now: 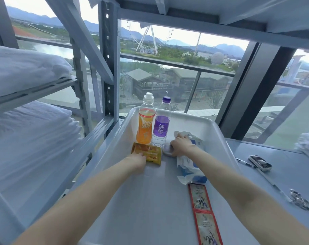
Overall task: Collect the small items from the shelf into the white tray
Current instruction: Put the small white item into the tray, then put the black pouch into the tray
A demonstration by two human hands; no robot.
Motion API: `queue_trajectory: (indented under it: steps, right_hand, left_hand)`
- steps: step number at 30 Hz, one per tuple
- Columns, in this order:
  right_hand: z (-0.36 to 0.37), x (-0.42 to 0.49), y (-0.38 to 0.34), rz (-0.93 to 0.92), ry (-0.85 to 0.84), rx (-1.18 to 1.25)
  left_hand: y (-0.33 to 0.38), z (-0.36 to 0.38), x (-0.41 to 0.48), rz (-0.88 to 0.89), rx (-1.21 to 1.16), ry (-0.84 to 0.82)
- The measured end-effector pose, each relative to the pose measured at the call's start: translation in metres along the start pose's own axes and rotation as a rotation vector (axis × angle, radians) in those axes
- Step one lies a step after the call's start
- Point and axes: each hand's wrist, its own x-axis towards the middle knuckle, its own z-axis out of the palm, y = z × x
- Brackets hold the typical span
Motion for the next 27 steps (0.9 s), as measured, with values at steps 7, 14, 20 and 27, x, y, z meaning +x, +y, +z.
queue_trajectory:
  steps: [7, 14, 20, 27]
  right_hand:
    - [-0.007, -0.004, 0.0, -0.049, 0.061, 0.049]
    - [-0.029, -0.093, 0.041, -0.189, 0.203, 0.371]
    - [-0.003, -0.218, 0.116, -0.048, 0.475, 0.605]
    - [0.068, -0.312, 0.217, 0.344, 0.329, 0.625]
  left_hand:
    - [-0.005, -0.009, 0.0, -0.006, -0.049, 0.089]
    - [0.033, -0.049, -0.013, 0.172, -0.29, 0.424]
    - [0.132, -0.074, -0.023, 0.502, -0.421, 0.598]
    - [0.263, -0.086, -0.023, 0.79, -0.354, 0.471]
